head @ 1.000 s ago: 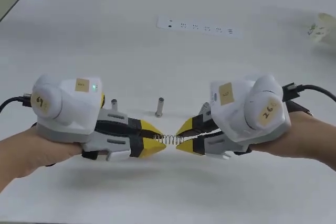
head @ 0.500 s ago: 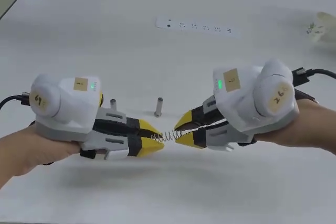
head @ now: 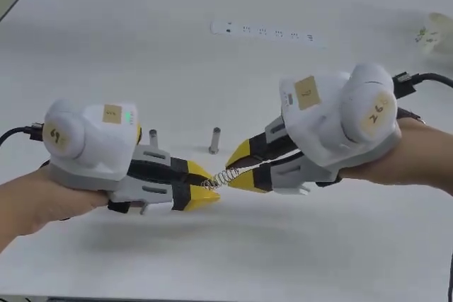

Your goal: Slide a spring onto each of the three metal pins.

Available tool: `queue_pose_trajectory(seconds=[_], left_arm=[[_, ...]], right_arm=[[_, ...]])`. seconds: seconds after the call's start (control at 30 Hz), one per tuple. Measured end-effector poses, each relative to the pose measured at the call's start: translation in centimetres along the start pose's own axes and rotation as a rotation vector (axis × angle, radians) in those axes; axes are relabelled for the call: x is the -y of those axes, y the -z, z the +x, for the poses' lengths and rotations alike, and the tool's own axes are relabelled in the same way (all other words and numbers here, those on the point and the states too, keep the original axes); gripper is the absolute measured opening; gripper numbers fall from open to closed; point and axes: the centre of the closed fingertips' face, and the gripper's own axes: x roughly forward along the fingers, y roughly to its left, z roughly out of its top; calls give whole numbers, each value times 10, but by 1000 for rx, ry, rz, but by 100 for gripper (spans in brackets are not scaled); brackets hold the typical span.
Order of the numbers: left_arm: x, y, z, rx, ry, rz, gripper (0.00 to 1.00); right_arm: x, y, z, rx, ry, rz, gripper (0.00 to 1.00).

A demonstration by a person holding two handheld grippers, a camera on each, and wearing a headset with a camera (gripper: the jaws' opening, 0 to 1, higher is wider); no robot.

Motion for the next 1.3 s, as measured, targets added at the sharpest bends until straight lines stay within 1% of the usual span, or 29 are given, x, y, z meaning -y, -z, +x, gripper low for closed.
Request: queue_pose_trajectory(seconds=[0.17, 0.3, 0.37, 0.67, 0.73, 0.87, 0.97, 1.03, 1.13, 1.23, 1.3], left_arm=[[0, 1, 0, 0, -5, 4, 2], [1, 2, -1, -2, -11, 5, 2], [2, 2, 0, 0, -11, 7, 2], [1, 3, -2, -1, -21, 10, 2], [0, 2, -2, 1, -21, 9, 2], [0, 2, -1, -2, -24, 14, 2], [1, 0, 1, 7, -20, 12, 2], [1, 0, 2, 0, -22, 18, 2], [1, 1, 1, 0, -22, 14, 2], [0, 0, 1, 0, -22, 16, 2], [0, 0, 1, -5, -23, 18, 2]], right_arm=[[0, -6, 0, 16, 1, -1, 7], [0, -7, 0, 16, -1, -2, 7], [0, -12, 1, 43, -6, 16, 7], [1, -18, 3, 80, 3, 33, 7], [1, -22, 3, 100, 5, 50, 7], [1, -24, 5, 105, 9, 46, 7], [2, -28, 6, 130, 12, 60, 7], [1, -28, 7, 129, 14, 59, 7], [0, -28, 8, 131, 19, 54, 7], [1, -30, 9, 151, 27, 61, 7], [1, -30, 9, 152, 31, 64, 7]])
